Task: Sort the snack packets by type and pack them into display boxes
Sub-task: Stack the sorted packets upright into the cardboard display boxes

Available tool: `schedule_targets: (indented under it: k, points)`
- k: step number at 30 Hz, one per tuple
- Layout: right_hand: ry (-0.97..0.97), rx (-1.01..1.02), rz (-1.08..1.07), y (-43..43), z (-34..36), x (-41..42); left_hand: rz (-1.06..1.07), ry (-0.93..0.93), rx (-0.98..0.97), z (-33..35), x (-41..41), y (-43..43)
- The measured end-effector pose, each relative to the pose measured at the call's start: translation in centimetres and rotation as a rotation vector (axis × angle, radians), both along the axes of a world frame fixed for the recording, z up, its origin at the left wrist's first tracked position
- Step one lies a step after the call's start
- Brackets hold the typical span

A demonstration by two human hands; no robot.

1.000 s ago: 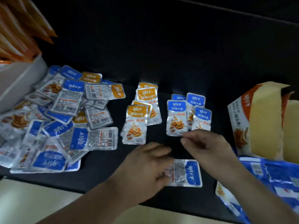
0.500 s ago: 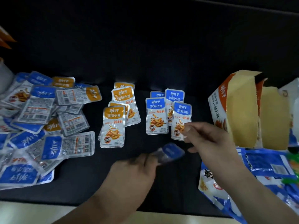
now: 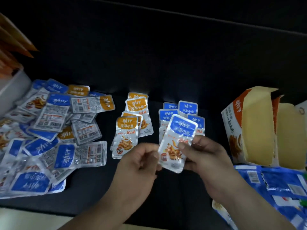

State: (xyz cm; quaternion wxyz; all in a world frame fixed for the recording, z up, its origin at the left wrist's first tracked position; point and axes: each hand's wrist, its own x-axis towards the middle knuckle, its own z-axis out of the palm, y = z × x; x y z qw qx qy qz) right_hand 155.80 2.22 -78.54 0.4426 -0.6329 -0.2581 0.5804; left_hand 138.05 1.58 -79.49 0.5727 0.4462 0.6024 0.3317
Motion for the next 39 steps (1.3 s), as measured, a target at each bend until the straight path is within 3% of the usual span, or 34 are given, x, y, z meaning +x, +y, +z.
schedule_targets:
  k: [6, 10, 12, 15, 18, 22, 24, 26, 33, 39]
  points:
    - [-0.408, 0.036, 0.005, 4.6, -1.6, 3.1, 0.140, -0.047, 0.055, -0.7, -2.0, 0.1]
    - [-1.239, 0.042, 0.121, 5.1, -4.7, 3.5, 0.160, -0.046, 0.110, -1.4, -3.0, -0.5]
    - [-1.381, 0.170, 0.114, 4.7, -5.4, 3.5, 0.141, -0.001, 0.141, -1.7, -3.4, -0.8]
    - [-1.409, 0.334, 0.094, 4.2, -5.6, 2.9, 0.048, 0.139, 0.190, -1.8, -4.6, -1.0]
    - [-1.263, 0.485, 0.123, 3.2, -4.7, -0.1, -0.085, 0.260, 0.167, -2.4, -6.4, -0.9]
    - [-0.985, 0.616, 0.354, 1.6, -4.4, -5.1, -0.365, 0.829, 0.488, -3.7, -11.2, -0.2]
    - [-0.926, 0.616, 0.473, 1.0, -5.0, -6.9, -0.465, 1.089, 0.492, -4.4, -13.7, 0.5]
    - [-0.945, 0.613, 0.547, 0.9, -5.6, -8.3, -0.496, 1.217, 0.450, -5.0, -15.5, 1.0]
    - [-1.187, 0.601, 0.775, 2.4, -7.0, -11.2, -0.466, 1.197, 0.630, -6.1, -18.5, 1.6]
    - [-1.212, 0.405, 0.913, 3.5, -6.4, -11.5, -0.376, 1.188, 0.803, -6.9, -20.2, 1.6]
